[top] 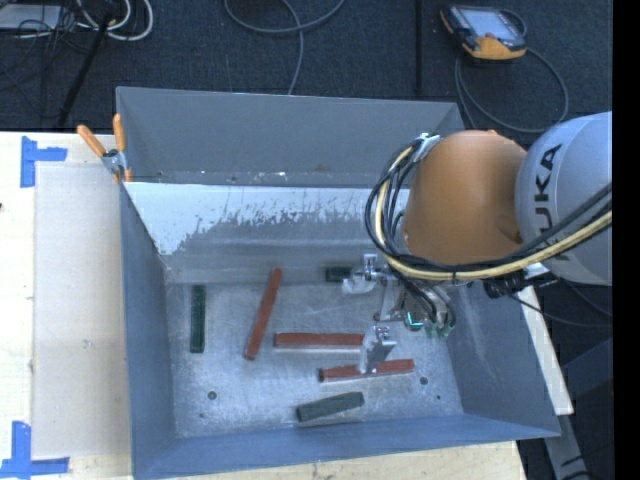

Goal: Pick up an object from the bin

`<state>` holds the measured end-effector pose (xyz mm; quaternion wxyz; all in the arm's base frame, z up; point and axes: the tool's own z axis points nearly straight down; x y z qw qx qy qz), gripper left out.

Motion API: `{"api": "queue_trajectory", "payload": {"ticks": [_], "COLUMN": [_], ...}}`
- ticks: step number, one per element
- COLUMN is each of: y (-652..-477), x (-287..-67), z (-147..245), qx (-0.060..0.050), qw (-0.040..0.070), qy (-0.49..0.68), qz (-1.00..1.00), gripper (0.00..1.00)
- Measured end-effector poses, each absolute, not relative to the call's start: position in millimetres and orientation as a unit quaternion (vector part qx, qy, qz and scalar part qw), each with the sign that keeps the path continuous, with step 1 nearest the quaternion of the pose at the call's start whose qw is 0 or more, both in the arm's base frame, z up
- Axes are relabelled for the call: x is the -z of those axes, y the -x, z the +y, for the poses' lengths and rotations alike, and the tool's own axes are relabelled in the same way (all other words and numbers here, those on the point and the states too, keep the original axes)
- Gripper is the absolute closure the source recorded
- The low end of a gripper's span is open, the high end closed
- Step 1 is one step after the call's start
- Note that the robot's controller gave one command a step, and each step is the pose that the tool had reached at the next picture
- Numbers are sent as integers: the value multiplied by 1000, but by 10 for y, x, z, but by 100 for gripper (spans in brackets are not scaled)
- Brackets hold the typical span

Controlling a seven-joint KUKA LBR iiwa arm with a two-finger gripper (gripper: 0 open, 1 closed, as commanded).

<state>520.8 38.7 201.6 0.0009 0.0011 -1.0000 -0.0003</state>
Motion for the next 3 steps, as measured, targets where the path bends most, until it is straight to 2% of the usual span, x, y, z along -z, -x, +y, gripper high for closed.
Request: {"api": "queue_trajectory", "payload": {"ticks": [1,2,3], "y": [-5349,-5675,-5675], "x": [-1488,-781,-782], "z": [313,523,522], "qx": [1,1,1], "qw": [-3,-4,-4], "qy": [23,-77,-77], "qz": [-1000,-997,-997], "gripper": [0,100,100]}}
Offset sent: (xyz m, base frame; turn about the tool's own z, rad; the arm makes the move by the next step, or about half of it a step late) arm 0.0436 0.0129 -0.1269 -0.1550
